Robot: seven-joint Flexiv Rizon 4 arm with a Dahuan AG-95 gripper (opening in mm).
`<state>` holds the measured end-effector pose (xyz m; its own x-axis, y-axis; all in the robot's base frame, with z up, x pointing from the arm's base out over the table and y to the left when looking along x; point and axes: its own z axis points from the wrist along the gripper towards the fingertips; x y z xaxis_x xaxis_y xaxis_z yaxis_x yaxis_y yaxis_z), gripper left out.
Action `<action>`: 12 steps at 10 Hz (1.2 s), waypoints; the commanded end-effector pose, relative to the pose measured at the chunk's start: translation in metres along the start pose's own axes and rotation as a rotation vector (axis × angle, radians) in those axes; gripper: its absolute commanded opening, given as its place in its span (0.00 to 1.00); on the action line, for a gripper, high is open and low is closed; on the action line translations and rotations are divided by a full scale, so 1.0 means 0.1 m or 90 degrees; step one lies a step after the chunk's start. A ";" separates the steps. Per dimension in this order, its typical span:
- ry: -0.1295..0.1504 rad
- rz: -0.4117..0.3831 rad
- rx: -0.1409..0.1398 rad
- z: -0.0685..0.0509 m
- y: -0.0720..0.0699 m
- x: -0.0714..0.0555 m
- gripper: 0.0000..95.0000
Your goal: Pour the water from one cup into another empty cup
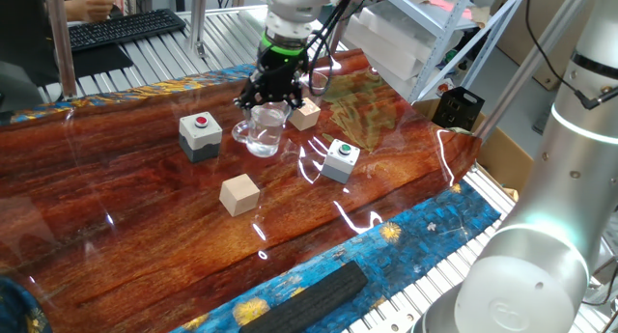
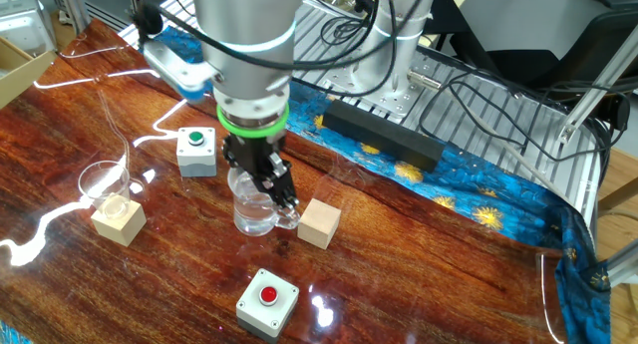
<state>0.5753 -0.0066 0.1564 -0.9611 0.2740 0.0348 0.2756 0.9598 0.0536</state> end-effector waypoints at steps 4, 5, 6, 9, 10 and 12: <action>0.000 0.038 0.003 -0.10 -0.17 -0.19 0.00; 0.001 0.059 -0.001 -0.11 -0.23 -0.25 0.00; -0.004 0.070 -0.004 -0.10 -0.25 -0.27 0.00; 0.001 0.099 -0.015 -0.07 -0.30 -0.33 0.00; 0.003 0.109 -0.019 -0.06 -0.31 -0.34 0.00; 0.009 0.147 -0.030 -0.06 -0.31 -0.34 0.00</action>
<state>0.6005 -0.0461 0.1591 -0.8807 0.4696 0.0619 0.4734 0.8766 0.0857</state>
